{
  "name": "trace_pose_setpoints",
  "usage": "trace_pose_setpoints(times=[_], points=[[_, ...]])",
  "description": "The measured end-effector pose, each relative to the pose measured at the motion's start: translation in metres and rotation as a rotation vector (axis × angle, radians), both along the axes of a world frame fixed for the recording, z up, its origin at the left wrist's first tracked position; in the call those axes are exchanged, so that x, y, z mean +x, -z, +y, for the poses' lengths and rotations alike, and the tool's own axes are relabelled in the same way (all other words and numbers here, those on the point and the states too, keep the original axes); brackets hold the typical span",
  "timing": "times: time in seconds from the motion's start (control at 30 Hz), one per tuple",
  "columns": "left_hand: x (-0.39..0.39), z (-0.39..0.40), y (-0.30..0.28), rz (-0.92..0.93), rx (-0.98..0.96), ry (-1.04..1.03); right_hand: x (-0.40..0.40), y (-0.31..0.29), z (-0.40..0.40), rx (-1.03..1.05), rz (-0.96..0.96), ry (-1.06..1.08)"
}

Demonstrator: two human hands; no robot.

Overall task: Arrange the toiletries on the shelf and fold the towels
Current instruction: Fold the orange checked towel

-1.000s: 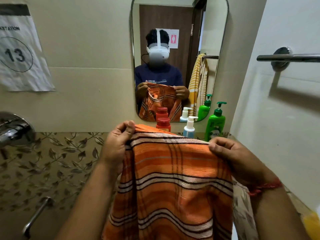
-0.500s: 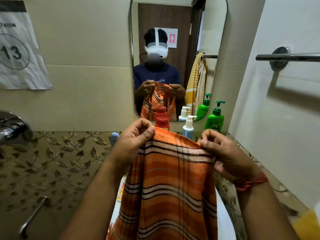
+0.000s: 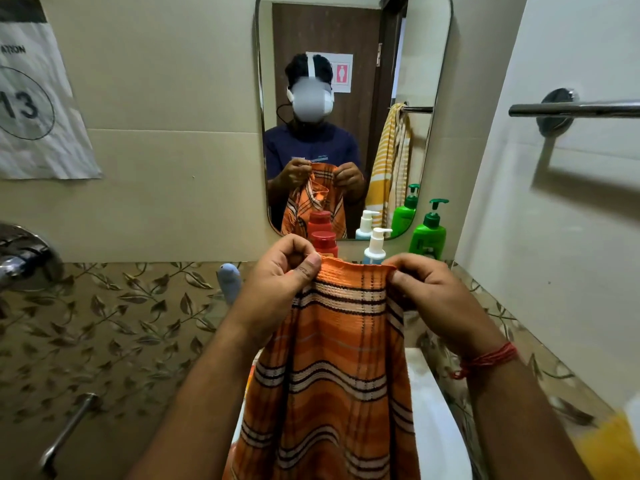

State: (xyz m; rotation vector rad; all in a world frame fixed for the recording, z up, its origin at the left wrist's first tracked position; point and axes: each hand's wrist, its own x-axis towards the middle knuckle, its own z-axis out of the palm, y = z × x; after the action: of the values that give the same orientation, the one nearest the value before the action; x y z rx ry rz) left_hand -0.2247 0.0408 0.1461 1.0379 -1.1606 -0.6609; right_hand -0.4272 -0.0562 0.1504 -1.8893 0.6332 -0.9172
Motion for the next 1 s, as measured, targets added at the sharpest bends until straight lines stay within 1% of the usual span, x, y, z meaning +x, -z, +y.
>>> trace_pose_setpoints(times=[0.07,0.1,0.17,0.27,0.33,0.4,0.47,0.53,0.57,0.67,0.7,0.77,0.87,1.0], points=[[0.002,-0.002,0.001,0.051,0.005,-0.046,-0.001,0.001,-0.001,0.097,-0.066,-0.050],[0.004,-0.002,0.001,0.092,-0.001,-0.076,-0.003,0.002,-0.003,0.089,-0.057,-0.073],[0.009,-0.001,0.002,0.149,-0.026,-0.154,-0.010,0.007,-0.007,0.037,0.025,-0.096],[0.019,-0.002,0.003,0.191,-0.059,-0.316,-0.025,0.009,-0.017,0.107,0.037,-0.069],[0.030,-0.002,0.005,0.284,-0.072,-0.456,-0.036,0.007,-0.023,0.150,0.046,-0.064],[0.042,-0.001,0.009,0.366,-0.086,-0.525,-0.041,0.002,-0.023,0.110,0.115,-0.089],[0.045,0.000,0.011,0.346,-0.093,-0.482,-0.038,-0.007,-0.020,0.064,0.126,-0.112],[0.039,-0.001,0.010,0.316,-0.098,-0.390,-0.029,-0.015,-0.015,0.057,0.105,-0.115],[0.034,-0.001,0.009,0.310,-0.100,-0.351,-0.024,-0.017,-0.012,0.042,0.129,-0.107],[0.024,0.000,0.006,0.302,-0.109,-0.314,-0.012,-0.012,-0.008,-0.113,0.328,0.007],[0.024,0.001,0.006,0.303,-0.106,-0.313,-0.010,-0.008,-0.009,-0.145,0.355,0.058],[0.024,0.004,0.004,0.289,-0.110,-0.323,-0.009,-0.002,-0.011,-0.114,0.286,0.139],[0.024,0.007,0.002,0.218,-0.115,-0.374,-0.012,0.004,-0.016,0.014,0.083,0.172],[0.019,0.009,0.001,0.172,-0.104,-0.382,-0.008,0.009,-0.015,0.263,-0.161,0.060]])
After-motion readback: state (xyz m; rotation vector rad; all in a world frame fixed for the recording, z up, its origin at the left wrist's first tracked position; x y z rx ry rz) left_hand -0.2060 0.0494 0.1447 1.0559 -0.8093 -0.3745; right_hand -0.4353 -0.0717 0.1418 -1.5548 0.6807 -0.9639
